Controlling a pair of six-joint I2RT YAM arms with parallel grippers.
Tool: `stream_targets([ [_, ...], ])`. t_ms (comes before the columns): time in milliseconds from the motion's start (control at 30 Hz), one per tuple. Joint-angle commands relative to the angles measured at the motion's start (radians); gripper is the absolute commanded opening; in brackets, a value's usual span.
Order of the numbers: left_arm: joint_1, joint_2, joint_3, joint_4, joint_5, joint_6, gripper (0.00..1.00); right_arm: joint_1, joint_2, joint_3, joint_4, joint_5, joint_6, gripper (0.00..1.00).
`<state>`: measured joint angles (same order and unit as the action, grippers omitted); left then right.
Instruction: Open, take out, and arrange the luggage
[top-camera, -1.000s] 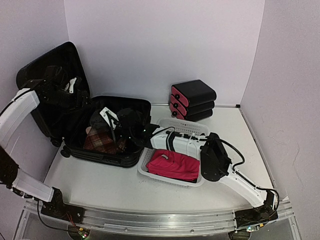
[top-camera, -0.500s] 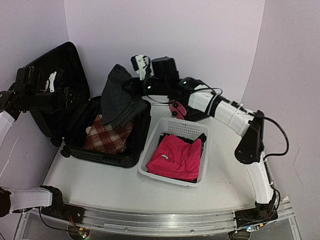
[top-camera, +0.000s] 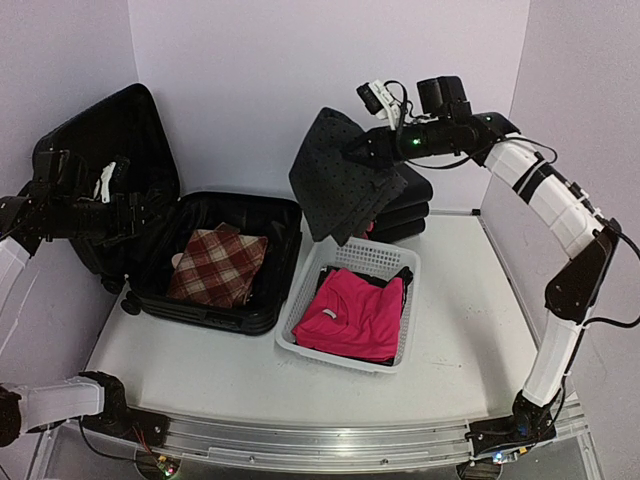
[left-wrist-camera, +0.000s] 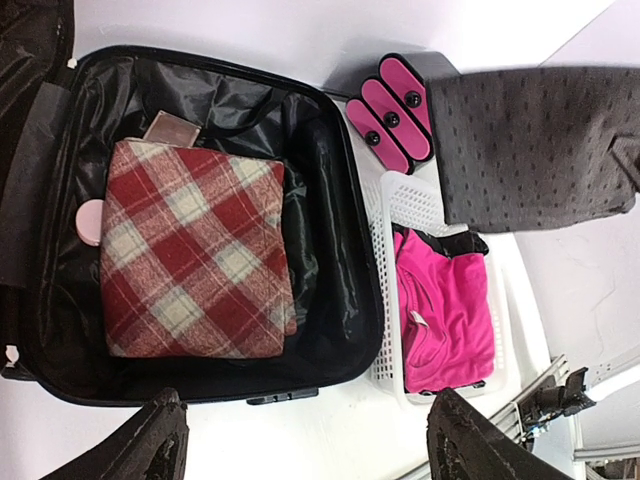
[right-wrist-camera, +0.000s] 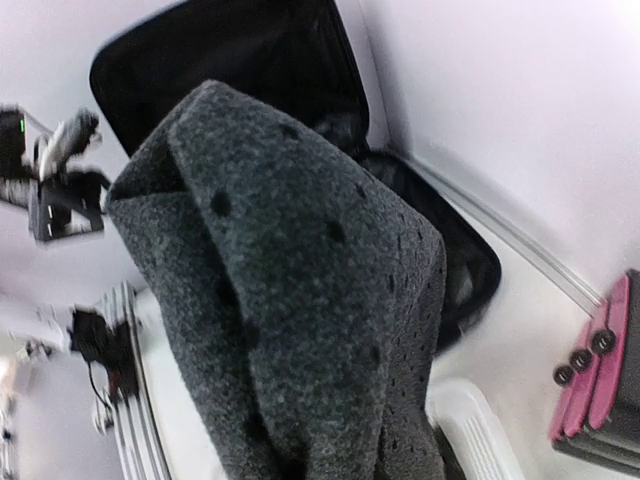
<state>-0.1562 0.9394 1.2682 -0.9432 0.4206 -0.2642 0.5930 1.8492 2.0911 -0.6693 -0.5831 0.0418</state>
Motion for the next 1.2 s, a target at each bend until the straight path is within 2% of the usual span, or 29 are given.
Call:
stream_targets([
  [0, -0.001, -0.006, -0.003, 0.026, 0.041, -0.016, 0.82, -0.044, -0.074, -0.020, -0.139, -0.059, -0.286, 0.00],
  [200, -0.001, -0.010, -0.009, 0.026, 0.053, -0.024, 0.83, -0.088, -0.079, -0.036, -0.242, -0.035, -0.452, 0.00],
  [400, -0.001, -0.010, -0.011, 0.026, 0.060, -0.029, 0.82, -0.093, -0.075, -0.039, -0.354, 0.086, -0.679, 0.00],
  [700, -0.001, -0.013, -0.007, 0.028, 0.076, -0.036, 0.82, -0.093, -0.048, -0.098, -0.389, 0.139, -0.850, 0.00],
  [933, -0.001, -0.004, 0.004, 0.028, 0.089, -0.040, 0.82, -0.073, -0.046, -0.223, -0.309, 0.212, -0.896, 0.00],
  [1100, -0.001, 0.000, 0.010, 0.030, 0.090, -0.040, 0.82, 0.008, -0.036, -0.277, -0.269, 0.276, -0.875, 0.00],
  [1167, -0.001, 0.002, 0.008, 0.031, 0.091, -0.040, 0.82, 0.052, -0.020, -0.296, -0.255, 0.346, -0.842, 0.00],
])
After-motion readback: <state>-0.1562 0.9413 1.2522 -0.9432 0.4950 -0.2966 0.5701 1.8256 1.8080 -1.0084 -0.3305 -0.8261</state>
